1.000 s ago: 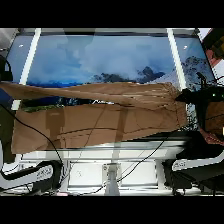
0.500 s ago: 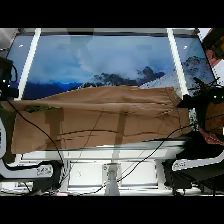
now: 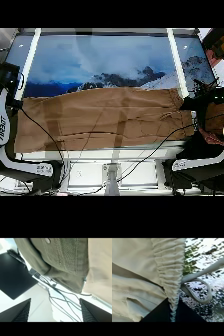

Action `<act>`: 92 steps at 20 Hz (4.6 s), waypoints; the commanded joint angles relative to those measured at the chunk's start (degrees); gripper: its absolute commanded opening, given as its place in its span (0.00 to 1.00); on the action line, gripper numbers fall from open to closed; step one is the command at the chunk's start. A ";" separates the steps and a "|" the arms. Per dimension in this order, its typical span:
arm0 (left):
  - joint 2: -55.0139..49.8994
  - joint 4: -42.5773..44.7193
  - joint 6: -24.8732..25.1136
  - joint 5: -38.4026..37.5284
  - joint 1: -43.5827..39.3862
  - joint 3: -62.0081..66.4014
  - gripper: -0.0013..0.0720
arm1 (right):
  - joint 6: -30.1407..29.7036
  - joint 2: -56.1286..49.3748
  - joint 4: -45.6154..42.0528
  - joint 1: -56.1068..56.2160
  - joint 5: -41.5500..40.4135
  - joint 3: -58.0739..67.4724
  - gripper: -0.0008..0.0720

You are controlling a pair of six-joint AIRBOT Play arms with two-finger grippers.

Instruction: Fold the clothes and pants, and hang the long-sleeved shirts on hangers.

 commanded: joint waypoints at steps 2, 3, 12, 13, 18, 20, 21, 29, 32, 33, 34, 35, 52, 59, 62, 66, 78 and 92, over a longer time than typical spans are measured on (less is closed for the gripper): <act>0.07 -0.46 0.48 0.87 2.45 0.15 0.97 | 0.00 0.02 -0.15 0.00 -0.37 0.04 0.05; 0.09 -0.46 0.48 1.95 2.78 0.17 0.97 | -0.02 0.02 -0.17 0.00 -0.50 0.04 0.05; -1.11 -28.70 4.98 27.78 6.56 3.78 0.97 | -0.37 0.02 -0.24 0.00 -1.49 0.04 0.05; -2.16 -36.02 4.98 30.53 8.87 3.78 0.96 | -0.37 0.02 -0.24 0.00 -1.44 0.04 0.05; -7.02 -64.26 6.08 41.20 20.79 3.78 0.96 | -0.11 0.02 -0.22 0.00 -1.49 0.04 0.05; -8.07 -66.29 6.12 43.21 23.21 3.80 0.96 | 0.31 0.02 -0.17 0.00 -1.66 0.04 0.05; -8.59 -65.81 6.16 43.93 23.80 3.80 0.96 | 0.74 0.02 -0.17 0.00 -1.66 0.04 0.05; -12.79 -64.19 8.57 44.26 23.08 3.80 0.96 | 2.86 0.00 -0.20 0.00 -1.84 0.04 0.05; -13.09 -64.65 12.48 43.63 21.62 3.80 0.73 | 2.86 0.00 -0.22 0.00 -1.84 0.04 0.05; -13.00 -64.65 14.08 43.67 20.76 3.80 0.45 | 2.84 0.00 -0.22 0.00 -1.84 0.04 0.05; -12.98 -64.65 16.06 43.85 19.91 3.80 0.25 | 2.84 0.00 -0.22 0.00 -1.86 0.04 0.05; -12.98 -64.65 18.08 44.22 18.86 3.80 0.13 | 2.84 0.00 -0.22 0.00 -1.88 0.04 0.05; -11.98 -54.31 7.80 60.61 6.54 16.06 0.05 | 10.51 0.04 2.32 0.00 -13.33 0.04 0.05; -11.82 -42.34 -0.48 28.81 18.08 16.06 0.94 | 10.27 0.04 2.32 0.00 -12.22 0.04 0.05; -12.74 -43.21 0.79 21.18 22.77 16.00 0.94 | 10.25 0.04 2.32 0.00 -12.26 0.04 0.05; -15.32 -56.46 10.47 18.36 27.65 15.93 0.93 | 10.10 0.02 1.57 0.00 -12.33 0.04 0.05; -18.51 -61.86 22.91 18.95 24.96 15.87 0.80 | 10.14 0.04 1.31 0.00 -12.26 0.04 0.05; -18.38 -64.26 23.37 25.59 21.77 15.96 0.05 | 10.14 0.04 1.60 0.00 -12.66 0.04 0.05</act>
